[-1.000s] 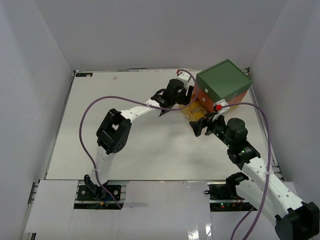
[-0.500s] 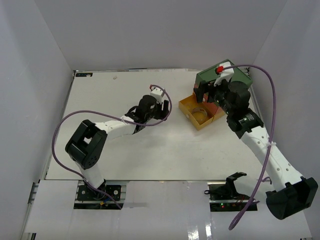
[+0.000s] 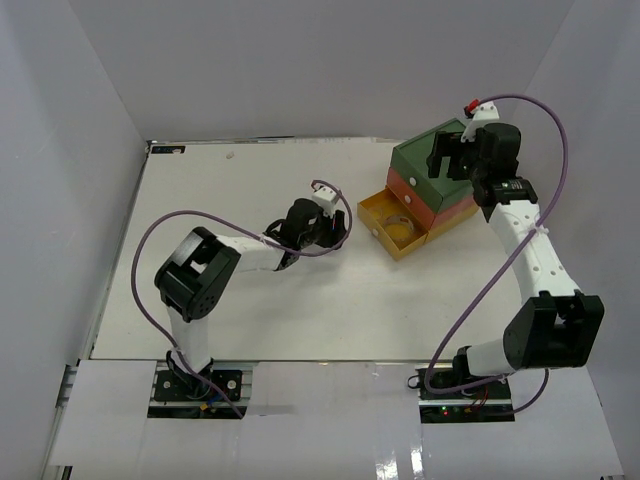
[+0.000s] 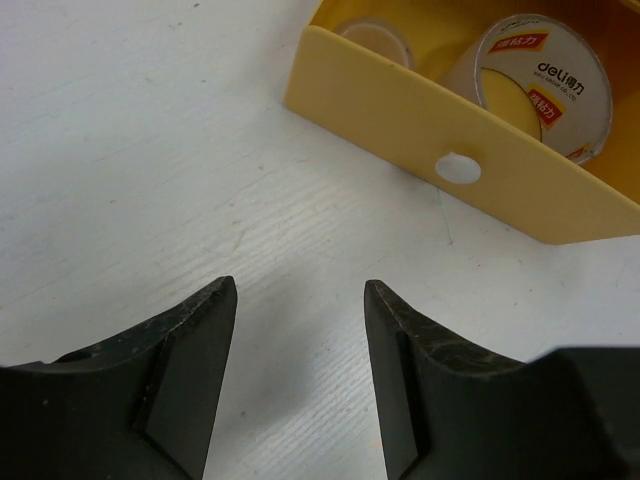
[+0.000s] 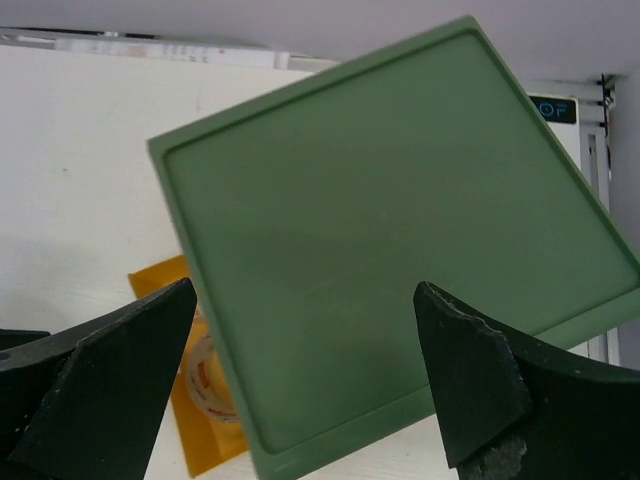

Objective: Sort the stationery into containers
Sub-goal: Close the drawer in the storage box.

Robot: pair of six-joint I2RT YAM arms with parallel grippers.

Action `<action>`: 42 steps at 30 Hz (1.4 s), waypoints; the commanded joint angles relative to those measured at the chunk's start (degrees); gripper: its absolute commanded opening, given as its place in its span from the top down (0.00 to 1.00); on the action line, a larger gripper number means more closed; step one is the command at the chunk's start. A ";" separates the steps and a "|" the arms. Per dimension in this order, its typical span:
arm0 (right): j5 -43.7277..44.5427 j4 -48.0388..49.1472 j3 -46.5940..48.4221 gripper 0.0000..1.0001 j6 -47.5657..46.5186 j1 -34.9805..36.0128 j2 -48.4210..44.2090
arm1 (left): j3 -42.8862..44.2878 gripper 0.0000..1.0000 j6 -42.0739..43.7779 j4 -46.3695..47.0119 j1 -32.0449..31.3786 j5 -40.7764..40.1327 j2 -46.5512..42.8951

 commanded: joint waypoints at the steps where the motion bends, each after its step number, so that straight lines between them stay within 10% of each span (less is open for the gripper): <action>1: -1.06 -0.21 2.71 0.05 0.06 -1.76 2.25 | 3.01 0.36 -0.39 3.27 -1.23 2.07 1.83; 42: -4.31 3.31 -8.27 0.02 -8.38 -1.94 2.43 | 35.36 0.33 0.84 20.93 -7.91 -5.57 32.24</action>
